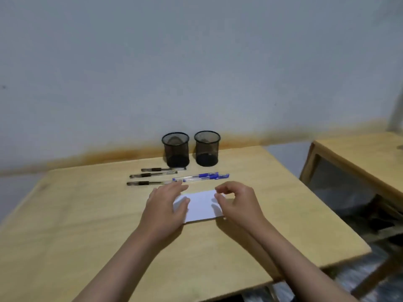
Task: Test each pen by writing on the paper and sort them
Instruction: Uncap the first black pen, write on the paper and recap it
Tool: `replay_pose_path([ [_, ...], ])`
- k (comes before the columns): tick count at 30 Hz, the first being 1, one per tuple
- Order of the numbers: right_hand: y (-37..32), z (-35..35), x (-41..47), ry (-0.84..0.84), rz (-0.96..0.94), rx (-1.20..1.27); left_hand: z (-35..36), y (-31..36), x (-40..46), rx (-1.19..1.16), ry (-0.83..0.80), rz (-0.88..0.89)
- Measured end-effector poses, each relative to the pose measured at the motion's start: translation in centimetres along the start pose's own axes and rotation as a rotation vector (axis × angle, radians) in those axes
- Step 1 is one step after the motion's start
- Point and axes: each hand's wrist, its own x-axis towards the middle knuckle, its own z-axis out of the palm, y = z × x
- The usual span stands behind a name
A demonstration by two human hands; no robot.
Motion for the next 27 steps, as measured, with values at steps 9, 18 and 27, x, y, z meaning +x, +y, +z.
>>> replay_pose_path([
  [9,-5.2,8.7,5.0,-0.185,-0.11,0.08,-5.2,-10.6,-2.9,0.167,0.04,-0.281],
  [18,-6.3,13.8,9.7,-0.315,-0.093,-0.135,-4.3,-12.3,-3.6,0.203,-0.001,-0.332],
  [27,-6.7,14.7,10.0,-0.365,-0.225,-0.209,-4.2,-12.4,-3.7,0.173,0.028,-0.33],
])
